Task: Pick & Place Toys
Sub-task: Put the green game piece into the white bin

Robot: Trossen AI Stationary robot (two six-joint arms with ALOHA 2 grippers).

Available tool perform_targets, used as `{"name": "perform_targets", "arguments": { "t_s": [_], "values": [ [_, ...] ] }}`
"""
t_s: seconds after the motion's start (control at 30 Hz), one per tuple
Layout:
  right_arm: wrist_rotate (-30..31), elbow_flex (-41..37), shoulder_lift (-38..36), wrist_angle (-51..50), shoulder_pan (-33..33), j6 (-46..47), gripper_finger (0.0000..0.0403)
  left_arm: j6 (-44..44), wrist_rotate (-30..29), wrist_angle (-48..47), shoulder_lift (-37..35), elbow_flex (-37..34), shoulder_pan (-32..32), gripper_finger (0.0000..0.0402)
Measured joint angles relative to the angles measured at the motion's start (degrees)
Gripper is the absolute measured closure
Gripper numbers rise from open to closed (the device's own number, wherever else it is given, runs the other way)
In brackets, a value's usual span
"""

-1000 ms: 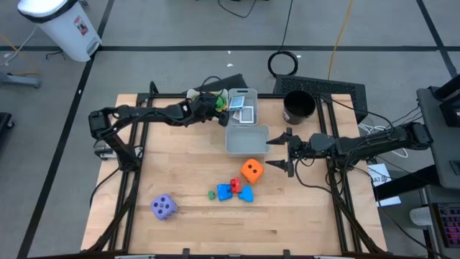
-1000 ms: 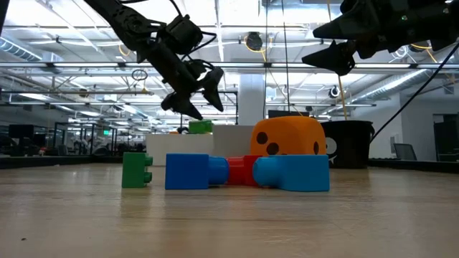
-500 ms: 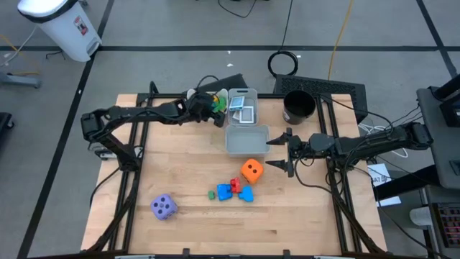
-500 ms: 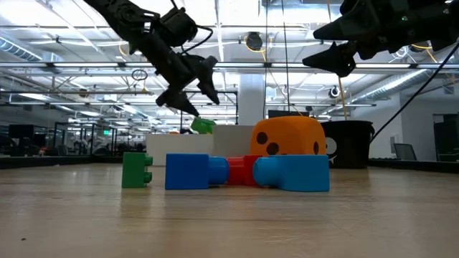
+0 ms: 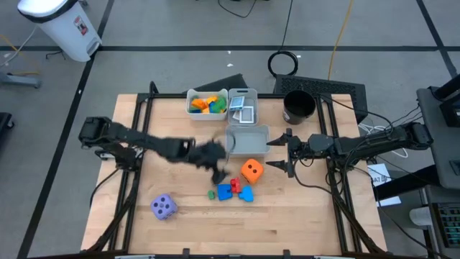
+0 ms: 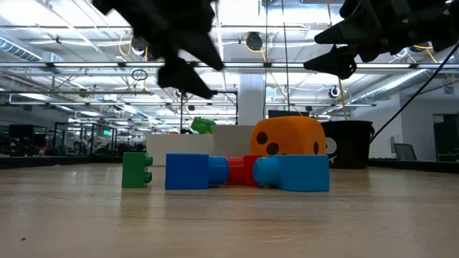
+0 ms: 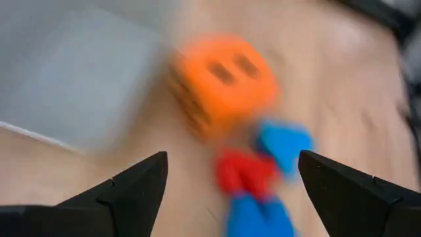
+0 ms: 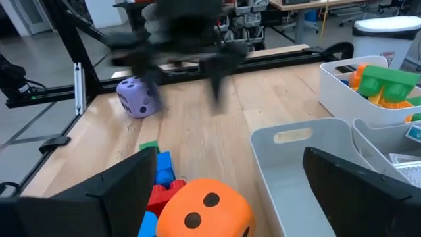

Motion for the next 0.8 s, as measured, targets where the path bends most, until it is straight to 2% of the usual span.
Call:
{"name": "perform_targets", "arguments": {
  "t_s": [0.13,0.37,0.53,0.8],
  "values": [
    [0.01,0.0,0.02,0.05,0.0,0.92,0.0046,0.34,-0.09,-6.33,0.28,0.0,-9.81,0.0053],
    [-0.01,0.0,0.02,1.84,0.02,1.51,0.0046,-2.2,-15.47,-14.93,2.68,0.04,-21.84,0.0053],
    [-0.07,0.04,0.02,2.67,0.02,2.58,0.0046,-7.01,-15.77,-13.93,7.43,0.0,-23.08,0.0053],
    [-0.09,0.04,0.0,2.4,0.02,2.56,0.0046,-8.05,-15.09,-11.37,12.86,0.0,-21.45,0.0053]
  ]
}}
